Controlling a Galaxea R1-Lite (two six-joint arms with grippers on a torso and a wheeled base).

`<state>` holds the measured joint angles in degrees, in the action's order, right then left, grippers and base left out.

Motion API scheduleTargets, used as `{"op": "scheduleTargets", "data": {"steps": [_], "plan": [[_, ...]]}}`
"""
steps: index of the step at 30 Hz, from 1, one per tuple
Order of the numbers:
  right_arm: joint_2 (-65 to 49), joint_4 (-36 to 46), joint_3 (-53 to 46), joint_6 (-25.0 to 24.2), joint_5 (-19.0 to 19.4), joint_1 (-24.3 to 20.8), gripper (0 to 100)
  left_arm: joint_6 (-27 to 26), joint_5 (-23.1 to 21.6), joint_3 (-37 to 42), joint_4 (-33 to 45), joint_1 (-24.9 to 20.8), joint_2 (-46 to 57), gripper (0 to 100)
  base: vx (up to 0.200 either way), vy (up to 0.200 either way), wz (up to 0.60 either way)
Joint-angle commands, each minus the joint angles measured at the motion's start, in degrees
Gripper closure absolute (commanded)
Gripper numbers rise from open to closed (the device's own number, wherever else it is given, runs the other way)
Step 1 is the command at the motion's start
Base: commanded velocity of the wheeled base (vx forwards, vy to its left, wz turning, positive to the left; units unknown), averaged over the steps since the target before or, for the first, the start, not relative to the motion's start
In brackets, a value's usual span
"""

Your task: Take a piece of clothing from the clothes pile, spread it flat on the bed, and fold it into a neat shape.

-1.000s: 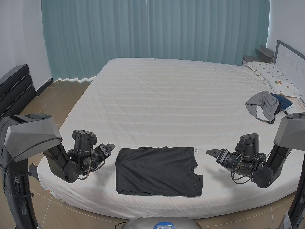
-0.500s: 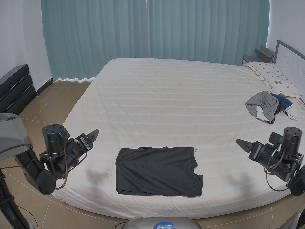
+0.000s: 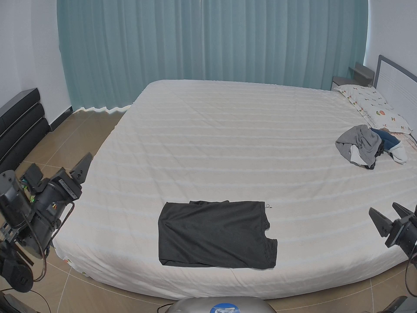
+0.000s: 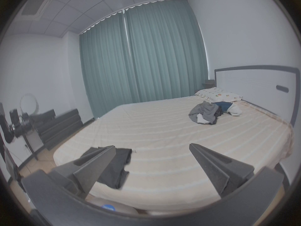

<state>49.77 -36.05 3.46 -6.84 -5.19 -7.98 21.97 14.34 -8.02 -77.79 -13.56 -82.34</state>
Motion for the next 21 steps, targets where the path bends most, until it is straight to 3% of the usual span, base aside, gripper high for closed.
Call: {"op": "scheduleTargets", "data": {"steps": [1,2,4,8,12,15,19,21], "plan": [[-29.30,23.30,2.95,9.83,-0.08,4.56,0,-7.55,4.38,7.93,0.44,0.02,18.61,0,0.000,0.000,0.00],[-35.71,32.97,5.77,11.50,-0.26,5.35,0,-8.26,6.23,7.85,2.11,0.11,23.01,0,0.000,0.000,0.00],[-41.34,42.99,9.46,12.64,-0.43,6.58,0,-10.81,7.90,7.85,5.45,0.02,28.19,0,0.000,0.000,0.00],[-48.37,56.88,14.38,12.82,0.18,8.78,0,-16.69,8.78,7.85,18.02,0.02,41.99,0,0.000,0.000,0.00],[-49.77,57.32,13.06,12.02,0.36,8.16,0,-20.56,9.13,7.41,31.73,0.11,53.16,0,0.000,0.000,0.00],[-49.77,56.61,11.22,8.42,0.45,8.16,0,-21.79,10.98,7.23,46.06,0.11,66.08,0,0.000,0.000,0.00],[-49.77,51.16,8.84,6.75,0.53,8.16,0,-22.06,11.15,7.23,51.16,1.16,71.79,0,0.000,0.000,0.00],[-49.77,40.62,4.71,7.45,0.62,8.16,0,-22.32,10.89,7.85,53.35,3.54,74.95,0,0.000,0.000,0.00]]}}
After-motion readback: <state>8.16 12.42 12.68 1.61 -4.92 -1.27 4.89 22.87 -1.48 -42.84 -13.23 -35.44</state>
